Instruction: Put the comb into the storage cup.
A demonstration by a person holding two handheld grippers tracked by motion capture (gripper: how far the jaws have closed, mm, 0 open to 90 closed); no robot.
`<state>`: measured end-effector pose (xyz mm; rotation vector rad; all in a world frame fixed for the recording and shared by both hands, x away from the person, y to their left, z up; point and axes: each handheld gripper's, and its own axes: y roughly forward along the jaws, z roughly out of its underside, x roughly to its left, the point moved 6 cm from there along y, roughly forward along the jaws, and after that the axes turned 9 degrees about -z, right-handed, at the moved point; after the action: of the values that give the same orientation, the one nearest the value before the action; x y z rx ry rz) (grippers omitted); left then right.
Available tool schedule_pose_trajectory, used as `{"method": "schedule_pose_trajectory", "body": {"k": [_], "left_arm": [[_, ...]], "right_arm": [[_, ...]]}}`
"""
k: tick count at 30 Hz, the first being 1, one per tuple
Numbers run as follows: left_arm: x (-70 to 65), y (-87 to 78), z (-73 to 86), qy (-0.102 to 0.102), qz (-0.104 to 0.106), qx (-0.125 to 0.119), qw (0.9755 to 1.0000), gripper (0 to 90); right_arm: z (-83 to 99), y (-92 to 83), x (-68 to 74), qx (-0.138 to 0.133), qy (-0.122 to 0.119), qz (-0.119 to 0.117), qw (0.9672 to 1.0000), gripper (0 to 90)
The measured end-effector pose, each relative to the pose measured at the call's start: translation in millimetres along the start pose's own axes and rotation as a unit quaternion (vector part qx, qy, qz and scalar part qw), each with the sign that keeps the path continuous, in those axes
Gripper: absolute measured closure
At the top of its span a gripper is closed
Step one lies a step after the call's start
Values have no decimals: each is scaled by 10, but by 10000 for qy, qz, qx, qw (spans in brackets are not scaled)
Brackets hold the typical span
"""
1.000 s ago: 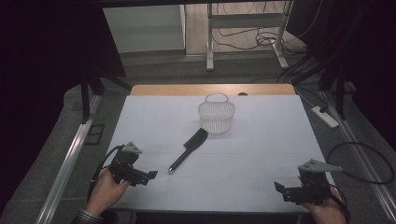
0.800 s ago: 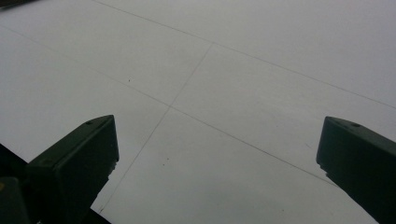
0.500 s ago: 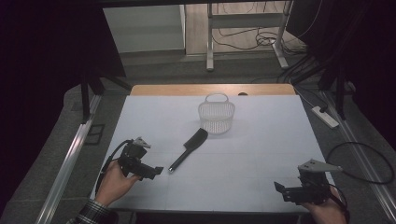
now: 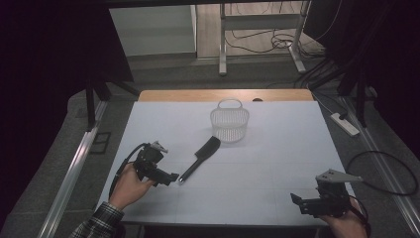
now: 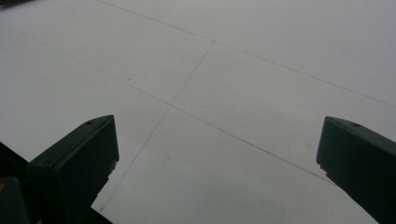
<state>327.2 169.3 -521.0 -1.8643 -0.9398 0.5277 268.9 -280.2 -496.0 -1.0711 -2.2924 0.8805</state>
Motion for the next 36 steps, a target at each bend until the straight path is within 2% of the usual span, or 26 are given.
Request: {"method": "schedule_pose_trajectory", "body": {"k": [17, 24, 36], "left_arm": [[-44, 155, -274, 163, 79, 224, 9996, 0], [-74, 222, -377, 287, 84, 365, 9989, 0], [-133, 354, -540, 381, 80, 536, 9978, 0]], "right_arm": [[1, 2, 2, 8, -9, -3, 10000, 0], [1, 3, 6, 11, -21, -11, 10000, 0], [2, 2, 4, 16, -15, -35, 10000, 0]]}}
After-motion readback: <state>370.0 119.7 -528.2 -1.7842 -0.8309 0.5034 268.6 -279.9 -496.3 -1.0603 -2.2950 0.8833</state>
